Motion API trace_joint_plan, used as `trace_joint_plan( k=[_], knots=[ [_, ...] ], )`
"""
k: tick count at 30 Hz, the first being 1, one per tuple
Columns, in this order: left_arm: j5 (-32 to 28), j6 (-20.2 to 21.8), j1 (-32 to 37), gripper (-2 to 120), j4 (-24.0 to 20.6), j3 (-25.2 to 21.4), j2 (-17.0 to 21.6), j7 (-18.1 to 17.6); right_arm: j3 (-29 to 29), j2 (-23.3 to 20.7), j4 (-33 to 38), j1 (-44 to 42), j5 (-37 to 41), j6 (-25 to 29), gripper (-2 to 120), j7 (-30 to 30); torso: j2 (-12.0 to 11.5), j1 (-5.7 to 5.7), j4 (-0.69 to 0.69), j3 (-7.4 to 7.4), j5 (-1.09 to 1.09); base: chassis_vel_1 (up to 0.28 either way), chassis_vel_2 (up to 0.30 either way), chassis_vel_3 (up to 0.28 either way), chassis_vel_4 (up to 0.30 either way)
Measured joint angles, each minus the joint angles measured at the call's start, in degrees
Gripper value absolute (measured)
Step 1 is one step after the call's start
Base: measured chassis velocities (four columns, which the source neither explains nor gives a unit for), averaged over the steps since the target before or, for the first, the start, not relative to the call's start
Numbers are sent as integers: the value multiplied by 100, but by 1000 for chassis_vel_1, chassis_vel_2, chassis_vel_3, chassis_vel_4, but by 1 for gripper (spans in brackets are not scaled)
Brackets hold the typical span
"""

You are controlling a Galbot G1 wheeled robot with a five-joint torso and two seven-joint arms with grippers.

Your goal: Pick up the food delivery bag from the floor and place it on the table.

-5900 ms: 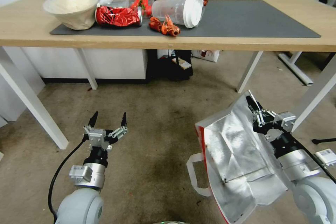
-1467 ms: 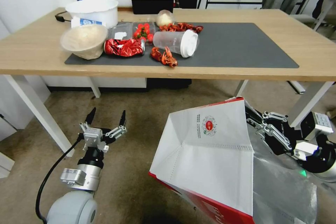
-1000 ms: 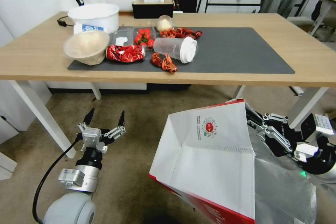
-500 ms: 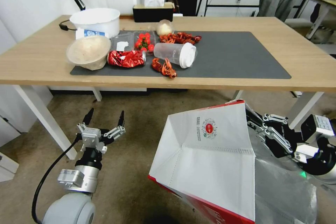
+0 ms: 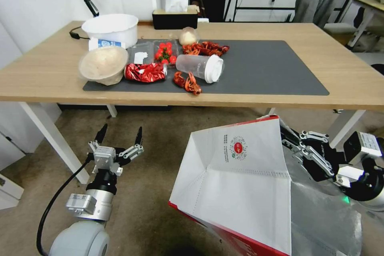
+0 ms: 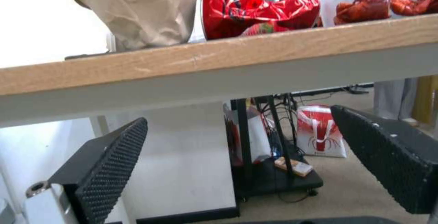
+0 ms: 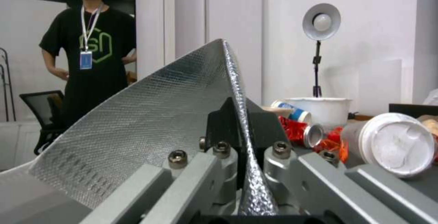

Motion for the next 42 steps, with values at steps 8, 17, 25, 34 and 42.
trace_joint_plan(
  k=[8, 17, 25, 34, 42],
  knots=[
    [16, -10, 1, 100, 4, 10, -1, -1, 27, -19, -21, 10, 22, -10, 0, -38, 209, 82, 0, 128, 0, 0, 0, 0, 0],
    [16, -10, -38, 100, 75, -19, 43, -12, 5, 3, -13, 8, 2, -15, 0, -41, 422, 163, 0, 259, 0, 0, 0, 0, 0],
    [6, -2, -47, 100, 106, -25, 61, -14, 34, 53, 44, -19, -3, -18, 0, -47, 616, 237, 0, 377, 0, 0, 0, 0, 0],
    [9, -2, -32, 100, 145, -15, 66, -14, 33, 149, 91, -77, -54, -20, 0, -123, 829, 320, 0, 508, 0, 0, 0, 0, 0],
    [18, -9, -33, 100, 152, -4, 47, -15, 28, 176, 78, -86, -73, -20, 0, -130, 1013, 398, 0, 615, 0, 0, 0, 0, 0]
  ],
)
